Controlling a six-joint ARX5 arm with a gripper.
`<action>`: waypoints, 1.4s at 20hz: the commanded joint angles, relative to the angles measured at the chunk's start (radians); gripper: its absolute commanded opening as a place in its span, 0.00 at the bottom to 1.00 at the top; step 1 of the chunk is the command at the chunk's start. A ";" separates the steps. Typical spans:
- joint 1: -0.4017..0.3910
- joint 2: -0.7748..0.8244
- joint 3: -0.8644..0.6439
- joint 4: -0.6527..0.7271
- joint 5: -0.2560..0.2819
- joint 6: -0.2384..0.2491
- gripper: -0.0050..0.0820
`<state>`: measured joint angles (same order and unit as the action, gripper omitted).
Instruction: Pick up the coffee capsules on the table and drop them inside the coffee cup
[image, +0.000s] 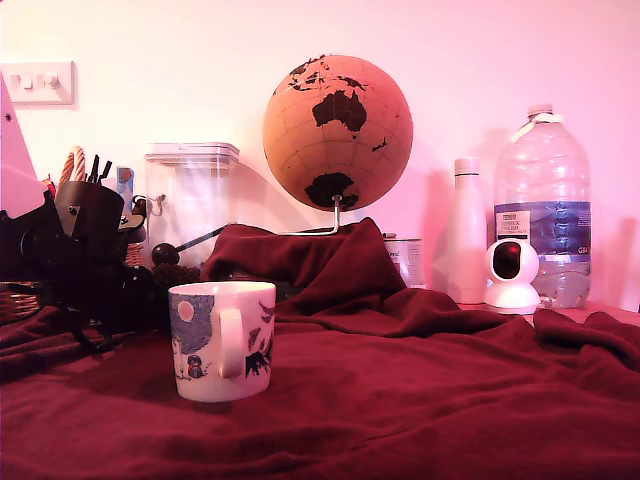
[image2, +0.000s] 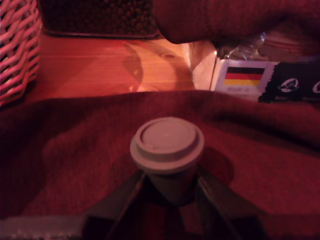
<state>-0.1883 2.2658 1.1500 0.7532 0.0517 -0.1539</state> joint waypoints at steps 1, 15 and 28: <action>-0.002 0.033 0.003 0.002 0.001 0.004 0.31; -0.002 0.009 0.001 -0.069 0.064 0.066 0.31; -0.008 -0.087 -0.002 -0.120 0.151 0.136 0.31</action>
<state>-0.1944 2.2009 1.1606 0.6319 0.1989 -0.0231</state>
